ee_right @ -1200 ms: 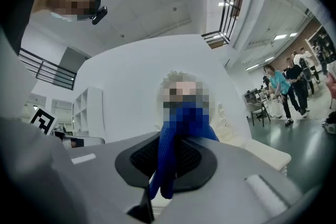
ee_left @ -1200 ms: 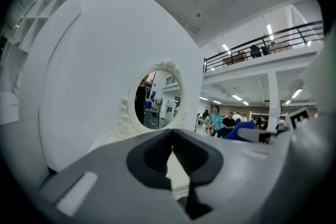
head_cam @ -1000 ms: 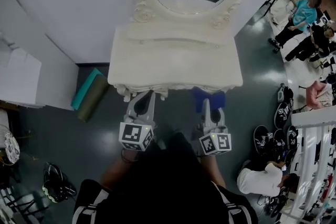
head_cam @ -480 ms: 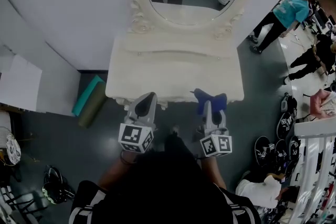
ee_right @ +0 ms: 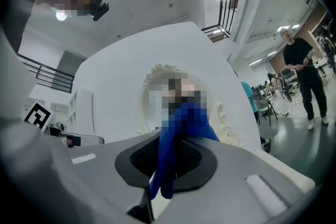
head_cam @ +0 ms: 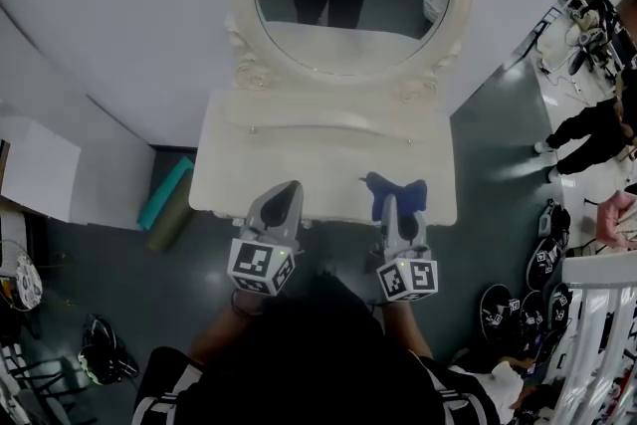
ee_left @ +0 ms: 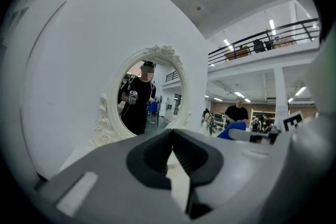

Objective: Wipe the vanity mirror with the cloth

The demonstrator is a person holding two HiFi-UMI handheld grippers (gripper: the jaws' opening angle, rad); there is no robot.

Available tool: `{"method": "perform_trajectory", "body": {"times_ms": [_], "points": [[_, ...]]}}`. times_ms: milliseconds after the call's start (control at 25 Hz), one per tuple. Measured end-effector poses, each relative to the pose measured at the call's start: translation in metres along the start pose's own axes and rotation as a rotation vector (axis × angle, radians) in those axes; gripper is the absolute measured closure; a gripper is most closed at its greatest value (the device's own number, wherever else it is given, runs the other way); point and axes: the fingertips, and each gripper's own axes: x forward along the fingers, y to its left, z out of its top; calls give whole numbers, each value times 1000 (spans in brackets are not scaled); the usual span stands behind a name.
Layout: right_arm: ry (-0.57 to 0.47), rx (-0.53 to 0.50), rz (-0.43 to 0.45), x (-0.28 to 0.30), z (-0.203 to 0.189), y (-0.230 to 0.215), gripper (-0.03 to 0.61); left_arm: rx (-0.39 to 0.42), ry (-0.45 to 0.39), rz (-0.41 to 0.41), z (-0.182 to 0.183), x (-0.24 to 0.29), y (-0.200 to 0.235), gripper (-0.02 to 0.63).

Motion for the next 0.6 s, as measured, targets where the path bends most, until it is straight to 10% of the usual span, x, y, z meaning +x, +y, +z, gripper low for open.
{"method": "perform_trajectory", "body": {"times_ms": [600], "points": [[-2,11,-5,83,-6,-27,541,23,-2,26,13,67,41,604]]}}
